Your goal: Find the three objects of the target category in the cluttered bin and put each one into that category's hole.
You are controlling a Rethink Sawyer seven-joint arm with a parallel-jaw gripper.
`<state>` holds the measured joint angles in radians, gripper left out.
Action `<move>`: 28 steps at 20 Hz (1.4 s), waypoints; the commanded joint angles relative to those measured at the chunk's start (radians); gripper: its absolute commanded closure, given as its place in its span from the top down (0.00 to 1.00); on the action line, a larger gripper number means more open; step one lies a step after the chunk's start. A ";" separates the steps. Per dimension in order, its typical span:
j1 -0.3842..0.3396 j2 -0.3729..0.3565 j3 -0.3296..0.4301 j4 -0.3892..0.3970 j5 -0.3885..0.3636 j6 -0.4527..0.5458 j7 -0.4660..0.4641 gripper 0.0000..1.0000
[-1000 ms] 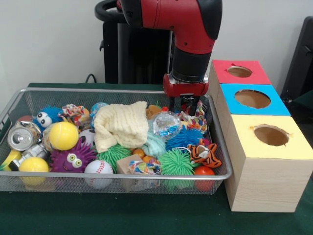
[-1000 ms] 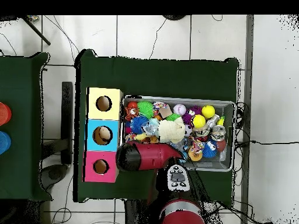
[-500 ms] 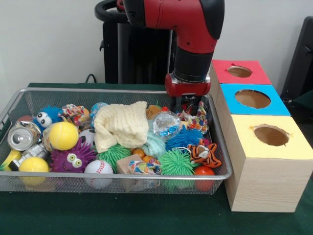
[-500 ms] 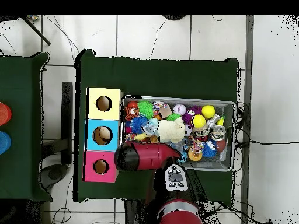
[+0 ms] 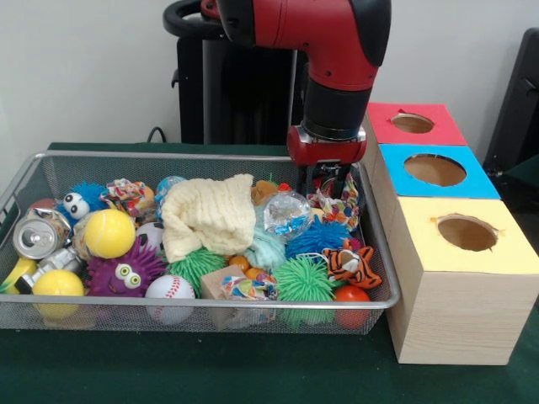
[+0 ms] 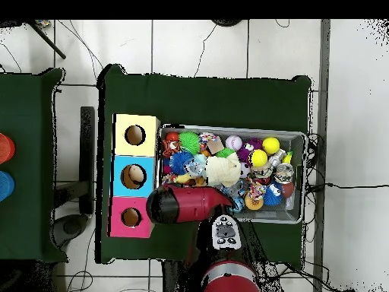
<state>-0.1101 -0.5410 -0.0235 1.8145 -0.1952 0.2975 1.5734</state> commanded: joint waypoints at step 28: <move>-0.032 -0.030 0.048 0.023 0.026 -0.055 0.173 0.00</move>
<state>-0.1112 -0.5617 -0.0236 1.8147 -0.1946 0.2975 1.5734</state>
